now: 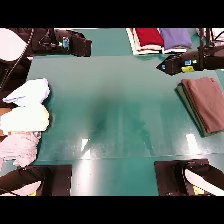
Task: Fold the shirts.
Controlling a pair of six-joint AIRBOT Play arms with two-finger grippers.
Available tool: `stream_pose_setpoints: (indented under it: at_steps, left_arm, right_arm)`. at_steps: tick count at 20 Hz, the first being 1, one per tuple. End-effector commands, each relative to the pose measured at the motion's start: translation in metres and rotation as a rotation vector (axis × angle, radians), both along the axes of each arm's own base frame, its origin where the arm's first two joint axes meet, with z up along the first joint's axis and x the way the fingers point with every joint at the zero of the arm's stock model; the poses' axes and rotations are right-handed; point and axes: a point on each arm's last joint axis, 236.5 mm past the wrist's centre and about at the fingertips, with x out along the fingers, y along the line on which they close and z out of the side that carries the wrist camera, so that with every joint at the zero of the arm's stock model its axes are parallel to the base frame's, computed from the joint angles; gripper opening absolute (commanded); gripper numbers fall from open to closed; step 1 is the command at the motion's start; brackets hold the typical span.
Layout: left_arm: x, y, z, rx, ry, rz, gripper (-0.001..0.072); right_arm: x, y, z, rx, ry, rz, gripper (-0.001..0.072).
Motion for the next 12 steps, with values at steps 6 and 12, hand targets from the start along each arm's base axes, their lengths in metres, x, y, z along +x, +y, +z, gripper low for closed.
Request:
stream_pose_setpoints:
  at_steps: [6,12]
  left_arm:
    - [0.0001,-0.0003,-0.0003,0.000,0.000,0.000,0.0023]
    - [0.0001,-0.0003,-0.0003,0.000,0.000,0.000,0.0023]
  right_arm:
    - [-0.0012,0.0003,-0.0003,-0.001,0.004,0.002,0.0018]
    - [-0.0038,0.0005,-0.0022,-0.002,0.018,0.006,0.0017]
